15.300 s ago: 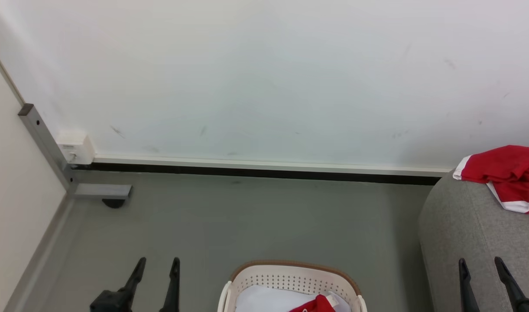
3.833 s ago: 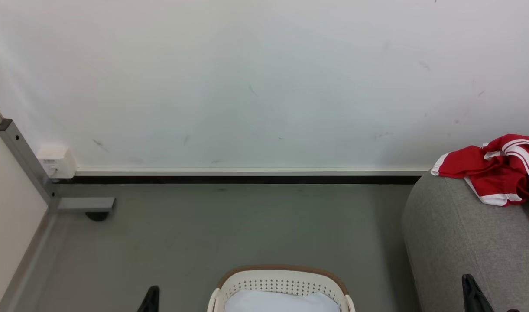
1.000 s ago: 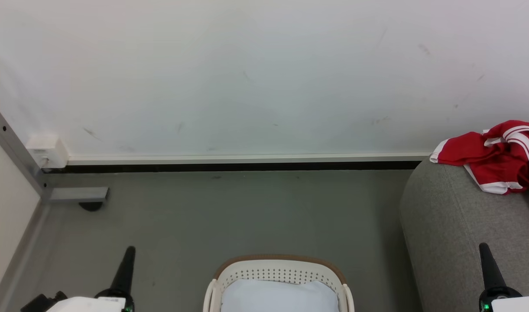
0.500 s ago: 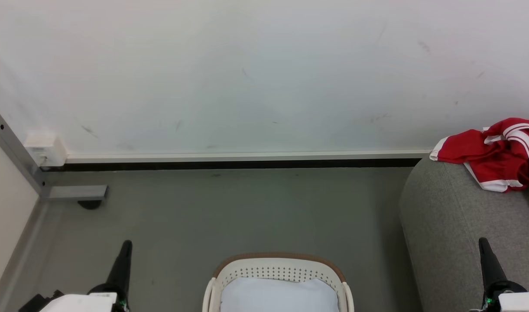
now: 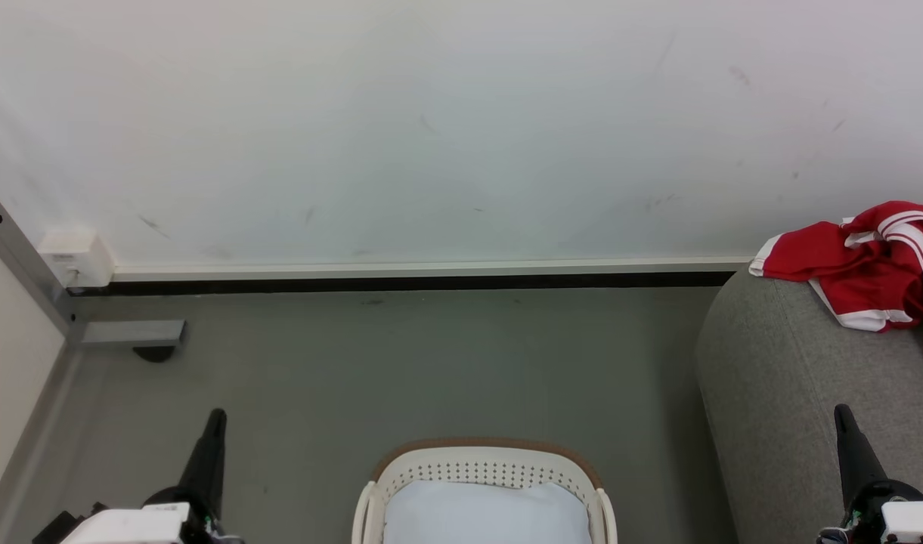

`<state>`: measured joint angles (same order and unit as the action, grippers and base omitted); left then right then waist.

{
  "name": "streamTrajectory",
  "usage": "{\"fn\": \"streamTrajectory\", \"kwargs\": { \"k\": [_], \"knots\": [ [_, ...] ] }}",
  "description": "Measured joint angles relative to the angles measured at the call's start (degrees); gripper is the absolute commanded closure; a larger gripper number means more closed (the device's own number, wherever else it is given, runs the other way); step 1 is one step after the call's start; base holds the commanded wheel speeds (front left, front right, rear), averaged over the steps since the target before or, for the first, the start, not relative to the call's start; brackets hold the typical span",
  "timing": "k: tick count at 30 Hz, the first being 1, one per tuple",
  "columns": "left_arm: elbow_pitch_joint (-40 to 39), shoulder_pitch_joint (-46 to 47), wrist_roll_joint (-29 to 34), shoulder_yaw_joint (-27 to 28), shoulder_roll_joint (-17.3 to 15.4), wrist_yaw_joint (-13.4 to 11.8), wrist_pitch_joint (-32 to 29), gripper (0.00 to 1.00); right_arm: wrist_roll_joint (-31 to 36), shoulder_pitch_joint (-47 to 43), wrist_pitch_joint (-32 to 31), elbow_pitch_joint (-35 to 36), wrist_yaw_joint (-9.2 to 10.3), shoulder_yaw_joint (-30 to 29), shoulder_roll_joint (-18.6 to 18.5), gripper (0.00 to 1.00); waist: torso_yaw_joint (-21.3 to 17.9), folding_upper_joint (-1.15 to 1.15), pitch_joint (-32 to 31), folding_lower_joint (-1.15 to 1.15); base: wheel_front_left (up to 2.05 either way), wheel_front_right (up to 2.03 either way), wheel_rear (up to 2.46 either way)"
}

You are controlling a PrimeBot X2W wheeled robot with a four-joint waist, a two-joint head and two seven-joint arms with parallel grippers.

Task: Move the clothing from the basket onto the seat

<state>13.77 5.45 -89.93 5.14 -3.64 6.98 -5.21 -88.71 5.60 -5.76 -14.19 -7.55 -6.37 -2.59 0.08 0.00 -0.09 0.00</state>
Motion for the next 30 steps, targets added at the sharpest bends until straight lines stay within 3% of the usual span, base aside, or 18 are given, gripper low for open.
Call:
{"fn": "streamTrajectory", "kwargs": {
  "k": [9, 30],
  "knots": [
    [0.3, 0.5, -2.5, 0.9, 0.5, 0.5, -0.9, 1.00, -3.5, 0.3, -0.8, 0.0, 0.00, -0.1, -0.1, 1.00, -0.1, 0.00, 0.3, 0.00, 0.00, 0.00, 0.00],
    [0.3, 0.5, -2.5, 1.0, 0.6, 0.5, -1.0, 1.00, -3.6, 0.3, -0.8, 0.0, 0.00, -0.1, -0.1, 1.00, -0.1, 0.00, 0.3, 0.00, 0.00, 0.00, 0.00]
  ]
}}
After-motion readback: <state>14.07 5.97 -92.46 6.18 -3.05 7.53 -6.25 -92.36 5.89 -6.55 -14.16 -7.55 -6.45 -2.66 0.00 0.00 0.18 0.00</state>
